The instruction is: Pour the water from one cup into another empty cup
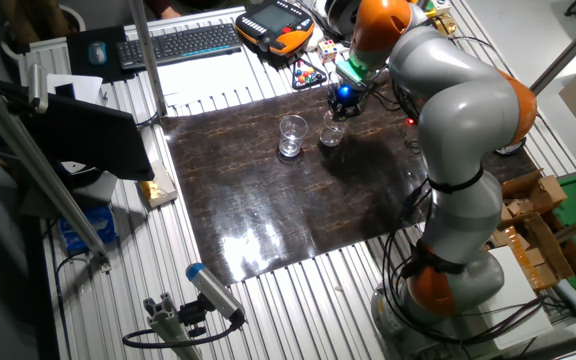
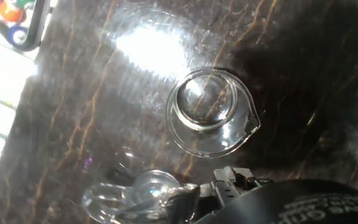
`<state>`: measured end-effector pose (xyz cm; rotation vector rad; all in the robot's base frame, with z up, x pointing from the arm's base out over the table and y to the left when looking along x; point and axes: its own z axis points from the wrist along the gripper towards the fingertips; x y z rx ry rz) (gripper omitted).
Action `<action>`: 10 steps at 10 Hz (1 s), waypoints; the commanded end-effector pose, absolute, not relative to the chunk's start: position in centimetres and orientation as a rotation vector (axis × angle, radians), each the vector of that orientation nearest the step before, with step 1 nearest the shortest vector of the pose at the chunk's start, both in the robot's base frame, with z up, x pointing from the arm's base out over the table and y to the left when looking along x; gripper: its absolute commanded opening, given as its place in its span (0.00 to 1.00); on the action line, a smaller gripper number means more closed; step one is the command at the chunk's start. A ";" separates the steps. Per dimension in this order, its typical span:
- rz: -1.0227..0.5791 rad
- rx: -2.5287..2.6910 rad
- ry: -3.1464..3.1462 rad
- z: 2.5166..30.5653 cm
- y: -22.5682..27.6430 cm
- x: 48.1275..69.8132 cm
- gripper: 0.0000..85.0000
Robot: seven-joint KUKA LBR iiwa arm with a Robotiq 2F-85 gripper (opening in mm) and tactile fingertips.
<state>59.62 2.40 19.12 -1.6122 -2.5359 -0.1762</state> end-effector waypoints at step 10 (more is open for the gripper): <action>-0.139 -2.209 -2.036 18.5 4.6 62.8 0.01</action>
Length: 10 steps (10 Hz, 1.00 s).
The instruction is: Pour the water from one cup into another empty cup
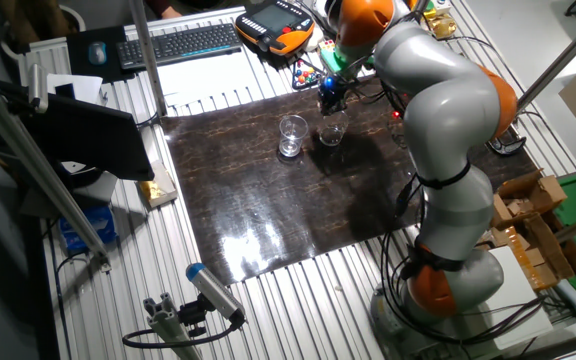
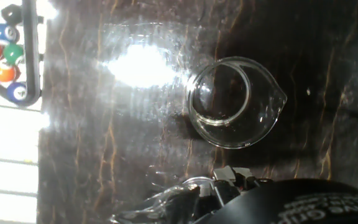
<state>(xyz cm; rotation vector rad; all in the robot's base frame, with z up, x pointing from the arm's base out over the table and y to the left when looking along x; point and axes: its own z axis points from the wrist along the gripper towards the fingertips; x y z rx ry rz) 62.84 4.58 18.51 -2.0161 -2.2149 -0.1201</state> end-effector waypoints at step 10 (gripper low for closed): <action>-0.167 -2.212 -1.990 17.0 5.2 64.9 0.01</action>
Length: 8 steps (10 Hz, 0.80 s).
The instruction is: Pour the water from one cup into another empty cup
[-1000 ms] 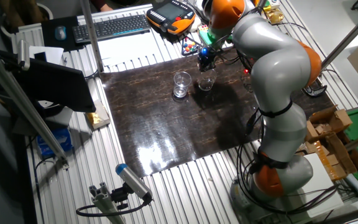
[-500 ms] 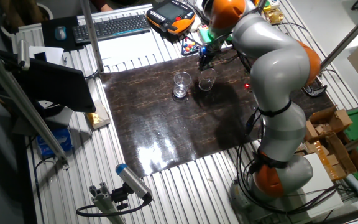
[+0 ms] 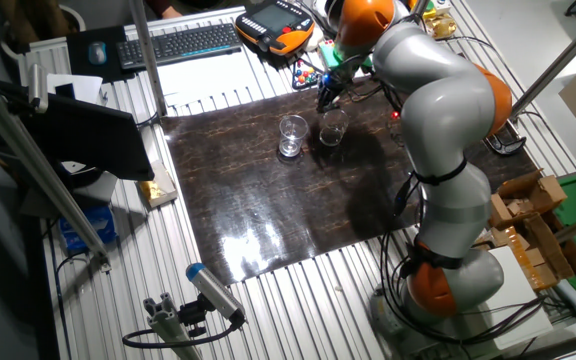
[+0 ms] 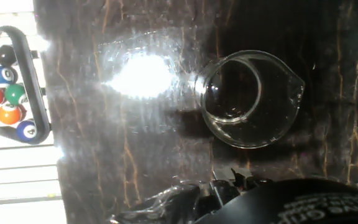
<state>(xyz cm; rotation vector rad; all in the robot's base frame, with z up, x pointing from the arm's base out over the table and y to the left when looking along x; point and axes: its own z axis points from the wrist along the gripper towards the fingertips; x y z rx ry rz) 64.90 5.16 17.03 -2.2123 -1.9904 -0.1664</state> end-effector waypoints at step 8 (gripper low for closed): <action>-0.087 -2.404 -1.718 17.2 5.3 65.1 0.01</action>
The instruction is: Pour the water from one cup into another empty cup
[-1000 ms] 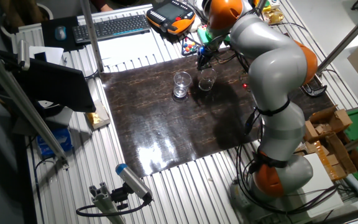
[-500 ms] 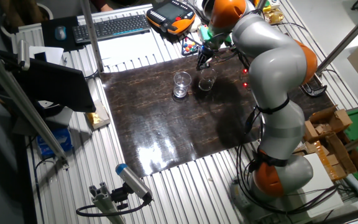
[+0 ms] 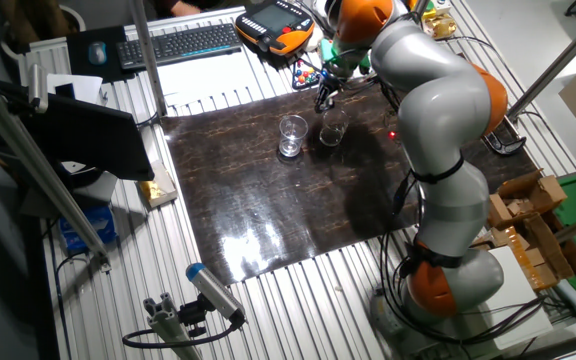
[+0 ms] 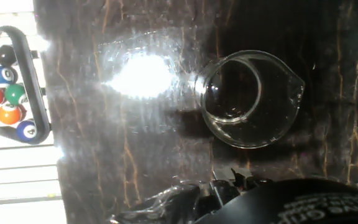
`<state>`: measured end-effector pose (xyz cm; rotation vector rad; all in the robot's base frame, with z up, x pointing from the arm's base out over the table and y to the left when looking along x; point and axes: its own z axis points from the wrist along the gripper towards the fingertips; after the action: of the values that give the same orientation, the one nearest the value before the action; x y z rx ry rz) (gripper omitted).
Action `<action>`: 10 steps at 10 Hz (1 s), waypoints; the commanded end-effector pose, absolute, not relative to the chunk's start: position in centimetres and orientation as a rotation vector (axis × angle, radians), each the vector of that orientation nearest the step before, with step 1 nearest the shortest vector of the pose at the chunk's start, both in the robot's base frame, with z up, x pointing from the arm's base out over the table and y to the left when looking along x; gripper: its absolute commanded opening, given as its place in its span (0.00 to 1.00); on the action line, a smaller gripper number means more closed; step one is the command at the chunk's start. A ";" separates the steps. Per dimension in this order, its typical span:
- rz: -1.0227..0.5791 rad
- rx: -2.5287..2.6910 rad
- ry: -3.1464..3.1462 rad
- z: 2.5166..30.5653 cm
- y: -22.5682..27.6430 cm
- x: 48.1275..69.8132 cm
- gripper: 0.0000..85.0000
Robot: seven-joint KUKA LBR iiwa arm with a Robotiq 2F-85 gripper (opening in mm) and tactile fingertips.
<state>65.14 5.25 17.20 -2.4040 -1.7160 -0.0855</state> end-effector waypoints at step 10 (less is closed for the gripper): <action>-0.022 -2.432 -1.904 17.1 4.9 65.4 0.01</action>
<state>65.39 4.92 17.10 -2.4300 -1.9005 -0.0261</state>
